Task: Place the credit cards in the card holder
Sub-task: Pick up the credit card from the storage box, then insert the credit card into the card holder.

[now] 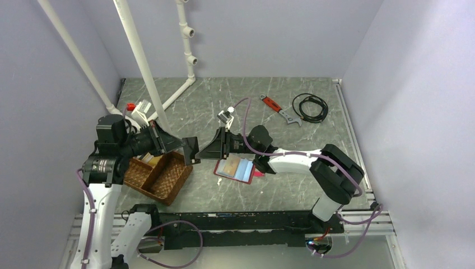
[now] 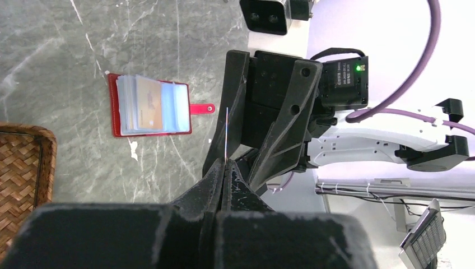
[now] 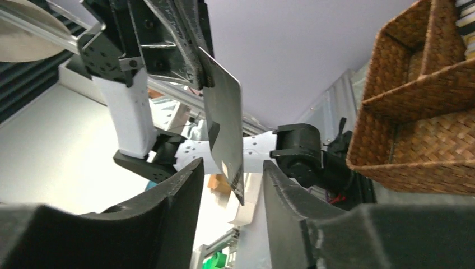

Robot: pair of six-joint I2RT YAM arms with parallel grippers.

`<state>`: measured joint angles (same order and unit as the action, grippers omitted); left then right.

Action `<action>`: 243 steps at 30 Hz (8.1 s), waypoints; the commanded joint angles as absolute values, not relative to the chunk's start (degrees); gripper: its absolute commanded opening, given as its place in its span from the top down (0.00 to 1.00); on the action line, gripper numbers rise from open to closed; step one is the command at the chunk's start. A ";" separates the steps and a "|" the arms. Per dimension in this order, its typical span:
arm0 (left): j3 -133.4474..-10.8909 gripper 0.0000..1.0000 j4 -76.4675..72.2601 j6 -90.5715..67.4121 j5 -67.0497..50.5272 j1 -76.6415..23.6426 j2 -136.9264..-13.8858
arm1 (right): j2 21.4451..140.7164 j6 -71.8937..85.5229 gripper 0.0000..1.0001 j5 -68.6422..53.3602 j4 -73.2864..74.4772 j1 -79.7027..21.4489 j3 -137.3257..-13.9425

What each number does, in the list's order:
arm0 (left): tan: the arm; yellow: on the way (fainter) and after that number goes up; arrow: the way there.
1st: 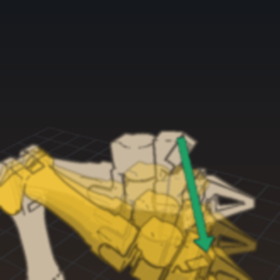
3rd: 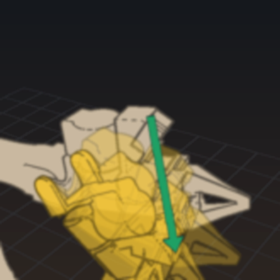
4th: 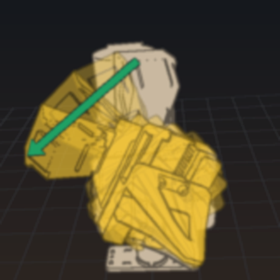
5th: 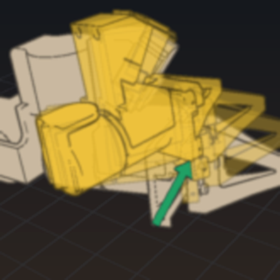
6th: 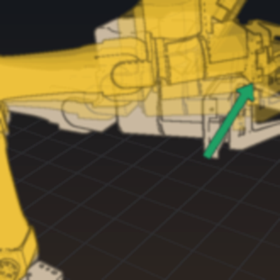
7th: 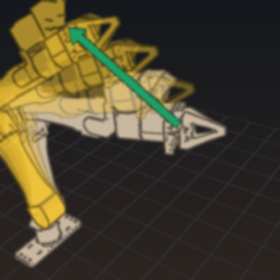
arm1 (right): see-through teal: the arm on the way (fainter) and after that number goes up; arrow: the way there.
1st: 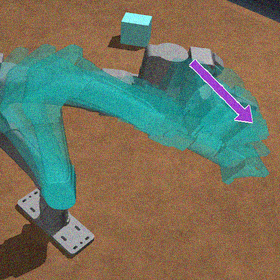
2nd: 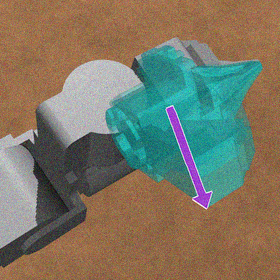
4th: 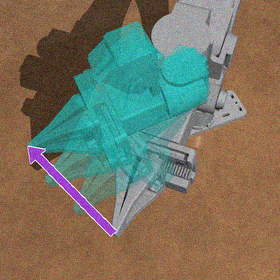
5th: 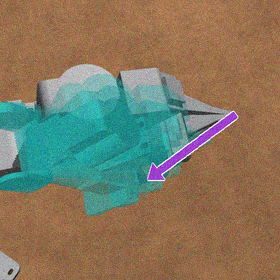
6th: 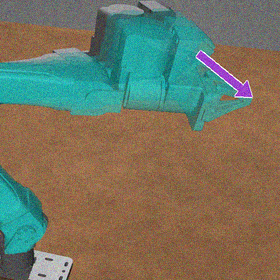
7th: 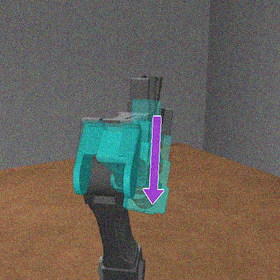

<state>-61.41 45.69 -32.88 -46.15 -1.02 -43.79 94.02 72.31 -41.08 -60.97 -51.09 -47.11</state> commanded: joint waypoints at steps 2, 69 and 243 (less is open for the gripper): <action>-61.12 1.00 41.03 -34.44 -49.87 -1.18 -43.47 | 95.36 77.42 0.66 -42.08 -72.42 -51.07 -47.50; -70.65 0.59 36.20 -24.30 -11.21 -39.04 -107.76 | 83.66 51.64 1.00 -39.30 -12.25 -30.43 -29.04; -55.05 0.56 27.04 -32.68 -25.14 -29.67 -93.89 | 94.17 55.99 0.86 -26.32 -25.27 -34.97 -25.28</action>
<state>-55.53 26.24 -33.80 -25.63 -30.44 -96.25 94.06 61.73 -26.74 -34.20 -34.33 -24.40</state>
